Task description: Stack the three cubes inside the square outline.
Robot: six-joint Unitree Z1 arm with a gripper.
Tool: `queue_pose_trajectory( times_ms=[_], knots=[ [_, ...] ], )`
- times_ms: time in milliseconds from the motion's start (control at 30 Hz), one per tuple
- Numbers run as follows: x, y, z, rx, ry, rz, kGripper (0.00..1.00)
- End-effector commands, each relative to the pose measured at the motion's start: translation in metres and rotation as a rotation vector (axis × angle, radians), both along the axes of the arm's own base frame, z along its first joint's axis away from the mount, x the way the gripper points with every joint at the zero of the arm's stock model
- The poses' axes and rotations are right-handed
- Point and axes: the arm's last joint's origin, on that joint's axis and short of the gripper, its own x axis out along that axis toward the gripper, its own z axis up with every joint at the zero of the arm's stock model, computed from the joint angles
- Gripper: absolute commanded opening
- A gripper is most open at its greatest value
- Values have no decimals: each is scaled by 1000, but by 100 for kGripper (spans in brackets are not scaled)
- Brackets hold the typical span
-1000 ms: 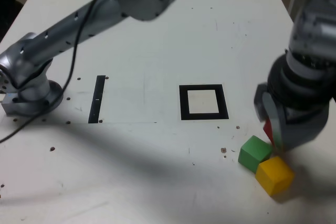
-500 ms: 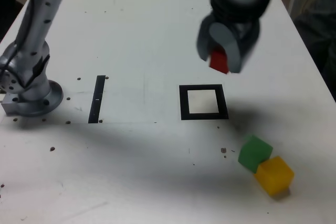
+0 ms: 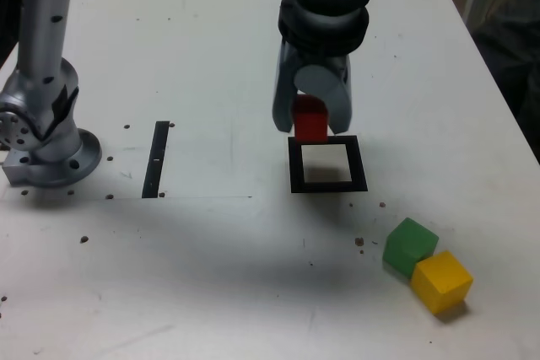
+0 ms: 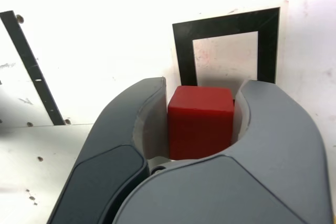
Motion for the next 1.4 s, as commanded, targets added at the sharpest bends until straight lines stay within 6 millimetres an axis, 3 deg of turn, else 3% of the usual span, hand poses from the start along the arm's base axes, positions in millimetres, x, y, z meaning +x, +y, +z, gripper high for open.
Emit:
queue_pose_trajectory(
  times_ms=[0,467,1000,1200,1367],
  knots=[
    [2,-1,-6,-5,-8,16,17],
    [10,17,-48,27,35,67,20],
    [17,10,-58,-13,41,49,26],
    [18,9,-65,-34,65,39,41],
    [19,9,-62,-33,67,17,71]
  ],
)
